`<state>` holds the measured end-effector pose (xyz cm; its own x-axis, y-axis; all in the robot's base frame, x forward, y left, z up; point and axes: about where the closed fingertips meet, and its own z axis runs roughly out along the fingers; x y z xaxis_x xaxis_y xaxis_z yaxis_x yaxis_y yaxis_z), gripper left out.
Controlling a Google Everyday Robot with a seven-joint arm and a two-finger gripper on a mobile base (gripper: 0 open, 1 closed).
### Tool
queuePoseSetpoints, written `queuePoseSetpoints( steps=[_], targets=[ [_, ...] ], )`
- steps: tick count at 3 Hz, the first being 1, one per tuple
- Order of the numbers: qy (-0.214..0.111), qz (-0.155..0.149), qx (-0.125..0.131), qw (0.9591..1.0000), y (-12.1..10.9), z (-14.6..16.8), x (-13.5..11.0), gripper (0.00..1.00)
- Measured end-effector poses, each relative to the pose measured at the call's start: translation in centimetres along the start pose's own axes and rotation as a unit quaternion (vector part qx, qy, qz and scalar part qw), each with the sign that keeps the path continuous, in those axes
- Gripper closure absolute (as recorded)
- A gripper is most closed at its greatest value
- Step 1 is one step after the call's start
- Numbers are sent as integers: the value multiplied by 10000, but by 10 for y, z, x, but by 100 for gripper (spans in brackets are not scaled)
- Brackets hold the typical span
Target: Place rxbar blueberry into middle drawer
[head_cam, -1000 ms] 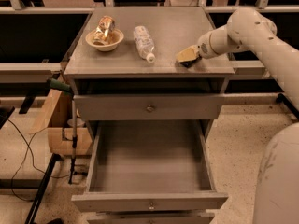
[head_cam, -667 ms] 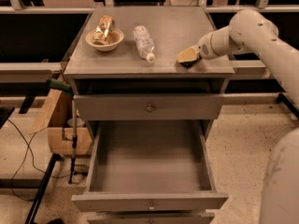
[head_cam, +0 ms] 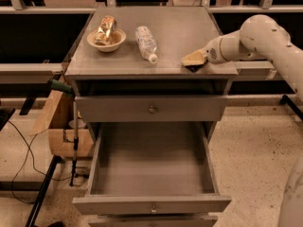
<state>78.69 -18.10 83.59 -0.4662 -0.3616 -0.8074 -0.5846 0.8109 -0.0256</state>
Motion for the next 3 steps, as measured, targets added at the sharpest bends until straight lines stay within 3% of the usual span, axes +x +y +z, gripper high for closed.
queuePoseSetpoints(
  steps=[1, 2, 3],
  targets=[
    [-67, -54, 64, 9999, 11, -31, -5, 100],
    [-64, -303, 40, 9995, 36, -66, -12, 100],
    [-43, -468, -142, 9988, 63, -92, -9, 100]
  ],
)
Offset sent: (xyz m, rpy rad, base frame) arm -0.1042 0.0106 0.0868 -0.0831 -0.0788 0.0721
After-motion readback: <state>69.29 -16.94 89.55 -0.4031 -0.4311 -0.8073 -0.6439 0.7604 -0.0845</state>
